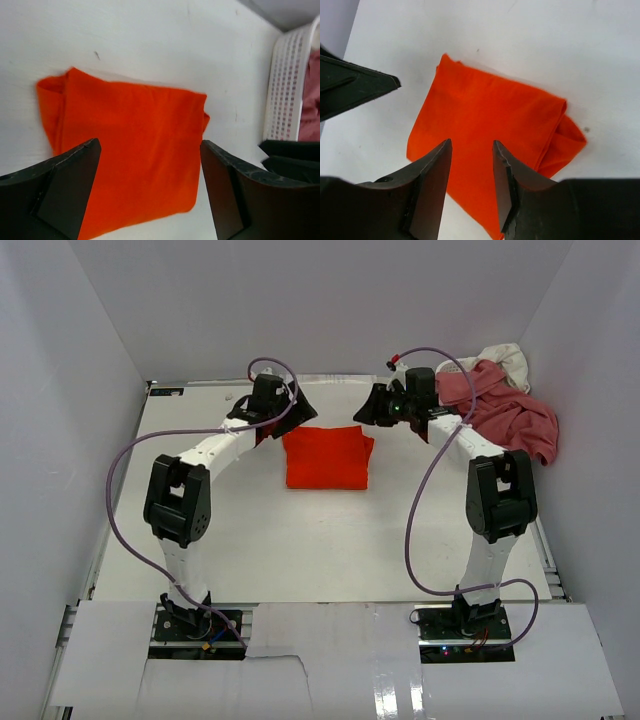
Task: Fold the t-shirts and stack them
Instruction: Fold the long partially folded tshirt into a neat square, then put the neatly folded tshirt into the corner of the board with the left arm
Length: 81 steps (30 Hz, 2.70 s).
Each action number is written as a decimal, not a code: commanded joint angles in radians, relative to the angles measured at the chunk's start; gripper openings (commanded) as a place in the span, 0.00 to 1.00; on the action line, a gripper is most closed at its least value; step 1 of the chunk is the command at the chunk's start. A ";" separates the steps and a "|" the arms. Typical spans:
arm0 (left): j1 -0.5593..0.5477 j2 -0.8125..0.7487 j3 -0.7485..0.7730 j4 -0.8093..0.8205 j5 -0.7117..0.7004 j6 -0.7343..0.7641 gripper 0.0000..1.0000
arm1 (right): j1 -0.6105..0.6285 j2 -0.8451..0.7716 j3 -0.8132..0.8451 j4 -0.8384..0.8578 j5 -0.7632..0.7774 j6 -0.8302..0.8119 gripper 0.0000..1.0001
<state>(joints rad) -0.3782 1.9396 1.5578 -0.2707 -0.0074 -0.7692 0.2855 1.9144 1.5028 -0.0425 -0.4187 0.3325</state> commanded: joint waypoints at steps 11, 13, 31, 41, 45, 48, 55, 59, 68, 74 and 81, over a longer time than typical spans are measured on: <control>-0.008 0.077 -0.108 0.263 0.379 0.056 0.87 | 0.061 0.027 -0.302 0.369 -0.383 0.275 0.08; 0.001 0.119 -0.068 0.257 0.383 0.074 0.86 | 0.086 0.037 -0.291 0.366 -0.391 0.284 0.08; 0.067 0.344 0.051 0.261 0.458 0.019 0.85 | 0.136 0.297 -0.156 0.253 -0.338 0.307 0.08; 0.068 0.305 0.064 0.219 0.402 0.059 0.85 | 0.136 0.313 -0.119 0.170 -0.285 0.339 0.08; 0.067 0.219 0.070 0.188 0.386 0.068 0.86 | 0.139 0.218 -0.084 0.133 -0.287 0.309 0.09; 0.068 0.151 0.128 0.069 0.322 0.080 0.88 | 0.142 0.160 -0.026 0.086 -0.302 0.284 0.15; 0.067 -0.050 0.035 0.011 0.345 0.048 0.91 | 0.142 0.000 -0.056 0.055 -0.250 0.235 0.23; 0.067 -0.120 -0.119 0.073 0.429 -0.011 0.90 | 0.142 -0.095 -0.140 -0.013 -0.146 0.183 0.26; 0.039 -0.007 0.030 -0.246 0.211 0.168 0.87 | 0.142 -0.329 -0.260 -0.112 0.044 0.111 0.31; -0.108 0.106 0.233 -0.363 0.074 0.217 0.61 | 0.139 -0.464 -0.329 -0.180 0.159 0.092 0.25; -0.206 0.249 0.433 -0.510 -0.024 0.226 0.74 | 0.113 -0.572 -0.417 -0.218 0.228 0.079 0.28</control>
<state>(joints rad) -0.5697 2.1731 1.9388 -0.6819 0.0631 -0.5636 0.4149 1.3743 1.1130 -0.2348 -0.2413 0.4362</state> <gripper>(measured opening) 0.732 0.279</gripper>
